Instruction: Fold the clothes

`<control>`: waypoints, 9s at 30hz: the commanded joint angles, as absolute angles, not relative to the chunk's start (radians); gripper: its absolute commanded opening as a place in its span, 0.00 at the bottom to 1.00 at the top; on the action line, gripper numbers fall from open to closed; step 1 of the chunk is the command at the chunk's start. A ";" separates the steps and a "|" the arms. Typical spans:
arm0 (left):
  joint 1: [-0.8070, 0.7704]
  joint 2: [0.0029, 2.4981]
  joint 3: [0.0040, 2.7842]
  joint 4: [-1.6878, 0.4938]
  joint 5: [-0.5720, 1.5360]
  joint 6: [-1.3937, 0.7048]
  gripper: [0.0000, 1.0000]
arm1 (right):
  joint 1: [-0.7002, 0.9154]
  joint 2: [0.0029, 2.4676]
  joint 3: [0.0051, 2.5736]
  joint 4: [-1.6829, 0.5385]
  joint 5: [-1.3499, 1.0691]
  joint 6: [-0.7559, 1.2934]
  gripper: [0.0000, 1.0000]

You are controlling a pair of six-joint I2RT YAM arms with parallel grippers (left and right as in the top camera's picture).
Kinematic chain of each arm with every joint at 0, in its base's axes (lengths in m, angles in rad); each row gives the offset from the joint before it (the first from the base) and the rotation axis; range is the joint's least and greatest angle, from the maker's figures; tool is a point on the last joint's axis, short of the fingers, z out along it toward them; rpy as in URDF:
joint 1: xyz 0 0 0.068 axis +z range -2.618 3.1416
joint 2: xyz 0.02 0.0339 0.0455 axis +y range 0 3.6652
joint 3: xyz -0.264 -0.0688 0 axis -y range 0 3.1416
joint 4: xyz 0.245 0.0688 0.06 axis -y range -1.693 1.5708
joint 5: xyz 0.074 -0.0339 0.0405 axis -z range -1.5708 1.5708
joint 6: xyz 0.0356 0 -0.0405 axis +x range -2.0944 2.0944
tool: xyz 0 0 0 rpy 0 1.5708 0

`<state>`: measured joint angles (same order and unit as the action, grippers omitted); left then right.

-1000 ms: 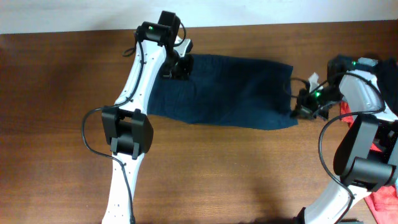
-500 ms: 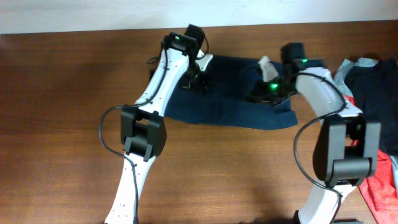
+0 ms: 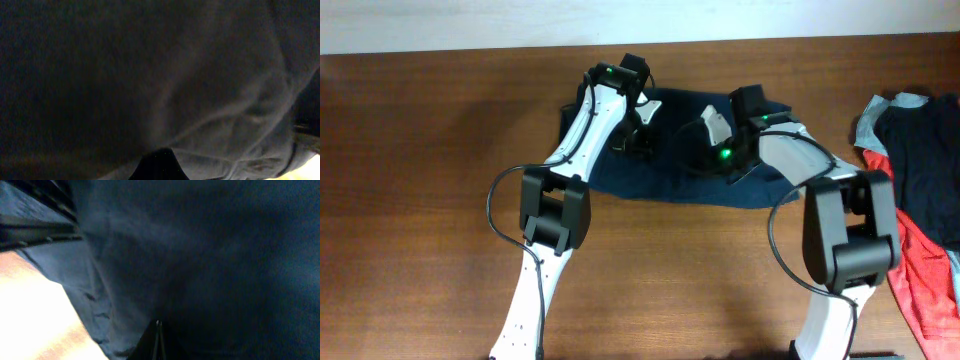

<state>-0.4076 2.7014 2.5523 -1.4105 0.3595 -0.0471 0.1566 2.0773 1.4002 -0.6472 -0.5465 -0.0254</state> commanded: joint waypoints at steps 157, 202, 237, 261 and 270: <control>-0.502 2.788 3.090 -1.415 0.030 -0.217 0.00 | -0.208 2.117 1.314 -0.778 -0.411 -0.025 0.10; -0.624 2.783 2.793 -1.434 0.063 -0.224 0.00 | -0.208 2.117 1.314 -0.771 -0.410 -0.018 0.18; -0.611 2.873 2.946 -1.539 -0.041 -0.303 0.00 | -0.208 2.117 1.314 -0.770 -0.410 -0.018 0.19; -0.607 2.785 3.024 -1.688 0.053 -0.299 0.00 | -0.208 2.117 1.314 -0.770 -0.411 -0.018 0.19; -0.608 2.788 2.938 -1.688 0.097 -0.302 0.00 | -0.208 2.117 1.314 -0.770 -0.411 -0.018 0.19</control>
